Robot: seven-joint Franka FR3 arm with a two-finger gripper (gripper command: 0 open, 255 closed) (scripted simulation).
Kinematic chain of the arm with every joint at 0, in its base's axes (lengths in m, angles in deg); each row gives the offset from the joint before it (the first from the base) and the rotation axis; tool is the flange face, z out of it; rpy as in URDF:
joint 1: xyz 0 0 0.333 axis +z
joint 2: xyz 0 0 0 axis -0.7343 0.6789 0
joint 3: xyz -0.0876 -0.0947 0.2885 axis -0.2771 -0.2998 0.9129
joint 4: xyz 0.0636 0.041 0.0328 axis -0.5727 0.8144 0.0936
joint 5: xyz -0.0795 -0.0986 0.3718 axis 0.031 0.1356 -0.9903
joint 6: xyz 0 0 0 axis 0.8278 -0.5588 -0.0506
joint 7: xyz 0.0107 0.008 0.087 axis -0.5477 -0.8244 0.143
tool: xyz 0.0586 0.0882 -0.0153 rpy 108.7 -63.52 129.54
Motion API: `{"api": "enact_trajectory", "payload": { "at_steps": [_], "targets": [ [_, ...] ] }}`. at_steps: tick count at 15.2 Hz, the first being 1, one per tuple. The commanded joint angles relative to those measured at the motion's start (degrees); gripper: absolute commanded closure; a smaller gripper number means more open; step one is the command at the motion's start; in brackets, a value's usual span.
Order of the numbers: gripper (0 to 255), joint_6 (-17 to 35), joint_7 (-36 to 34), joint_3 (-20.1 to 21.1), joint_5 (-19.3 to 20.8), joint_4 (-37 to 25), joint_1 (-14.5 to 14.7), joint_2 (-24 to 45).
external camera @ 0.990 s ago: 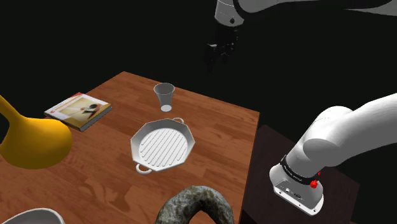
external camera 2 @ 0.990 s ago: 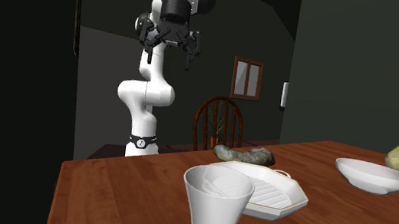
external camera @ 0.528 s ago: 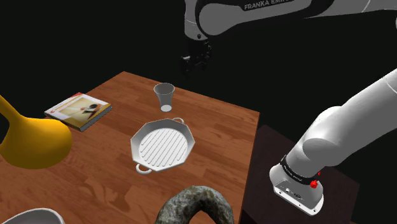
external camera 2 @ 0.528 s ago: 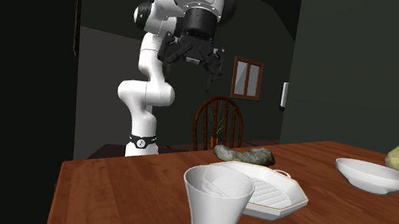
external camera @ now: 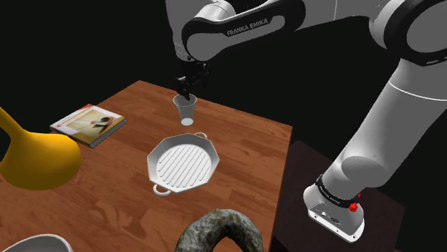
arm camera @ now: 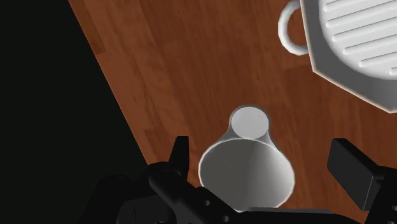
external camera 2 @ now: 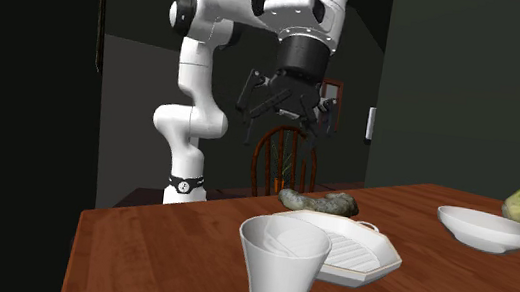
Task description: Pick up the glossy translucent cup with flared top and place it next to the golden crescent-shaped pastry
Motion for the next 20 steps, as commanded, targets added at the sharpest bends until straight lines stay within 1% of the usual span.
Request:
{"api": "enact_trajectory", "payload": {
  "at_steps": [1, 4, 8, 9, 16, 20],
  "targets": [
    [0, -0.36, -1.92, 0.32, 2.88, -3.31, 1.03, 4.48],
    [0, -1.89, -4.35, 0.16, 7.19, -10.26, 3.41, 12.25],
    [0, -4.87, -6.15, -0.99, 12.01, -21.15, 7.42, 22.84],
    [0, -5.00, -6.17, -1.11, 12.14, -21.62, 7.64, 23.26],
    [0, -0.23, -6.98, -1.88, 13.23, -18.25, 6.84, 24.73],
    [0, -0.23, -6.98, -1.88, 13.23, -18.25, 6.84, 24.73]
  ]
}}
